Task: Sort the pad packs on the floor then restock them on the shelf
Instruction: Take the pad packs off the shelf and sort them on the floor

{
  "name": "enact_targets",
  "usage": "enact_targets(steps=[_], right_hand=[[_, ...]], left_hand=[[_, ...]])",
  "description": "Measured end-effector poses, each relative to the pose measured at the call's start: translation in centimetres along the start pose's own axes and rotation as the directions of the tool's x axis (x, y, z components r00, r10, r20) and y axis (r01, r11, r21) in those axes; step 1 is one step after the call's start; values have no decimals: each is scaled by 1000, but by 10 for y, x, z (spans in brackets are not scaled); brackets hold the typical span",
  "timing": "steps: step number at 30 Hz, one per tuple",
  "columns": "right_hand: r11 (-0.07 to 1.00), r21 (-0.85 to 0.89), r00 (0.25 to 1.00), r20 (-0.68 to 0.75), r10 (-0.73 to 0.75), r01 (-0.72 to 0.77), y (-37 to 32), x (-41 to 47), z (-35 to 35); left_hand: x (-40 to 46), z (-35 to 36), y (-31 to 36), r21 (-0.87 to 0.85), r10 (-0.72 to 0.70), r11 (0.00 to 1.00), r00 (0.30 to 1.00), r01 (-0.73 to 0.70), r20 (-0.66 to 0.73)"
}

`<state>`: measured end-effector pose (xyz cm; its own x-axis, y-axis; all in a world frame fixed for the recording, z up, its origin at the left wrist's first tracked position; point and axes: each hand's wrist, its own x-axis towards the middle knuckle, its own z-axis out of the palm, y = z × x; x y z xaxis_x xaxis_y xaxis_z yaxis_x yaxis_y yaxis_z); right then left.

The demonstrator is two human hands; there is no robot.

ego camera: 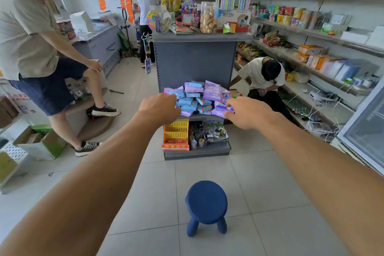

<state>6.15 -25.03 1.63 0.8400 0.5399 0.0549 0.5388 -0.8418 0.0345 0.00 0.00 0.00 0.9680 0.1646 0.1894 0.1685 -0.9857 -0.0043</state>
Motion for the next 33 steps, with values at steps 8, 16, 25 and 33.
enact_targets(steps=[8, 16, 25, 33], right_hand=[[998, 15, 995, 69, 66, -67, 22, 90, 18], [997, 42, 992, 108, 64, -69, 62, 176, 39], [998, 57, 991, 126, -41, 34, 116, 283, 63], [995, 66, 988, 134, -77, 68, 129, 370, 80]], left_hand=[[95, 21, -20, 27, 29, 999, 999, -30, 32], [182, 50, -9, 14, 29, 999, 997, -30, 68], [274, 76, 10, 29, -65, 998, 995, 63, 75], [359, 105, -8, 19, -89, 996, 990, 87, 105]])
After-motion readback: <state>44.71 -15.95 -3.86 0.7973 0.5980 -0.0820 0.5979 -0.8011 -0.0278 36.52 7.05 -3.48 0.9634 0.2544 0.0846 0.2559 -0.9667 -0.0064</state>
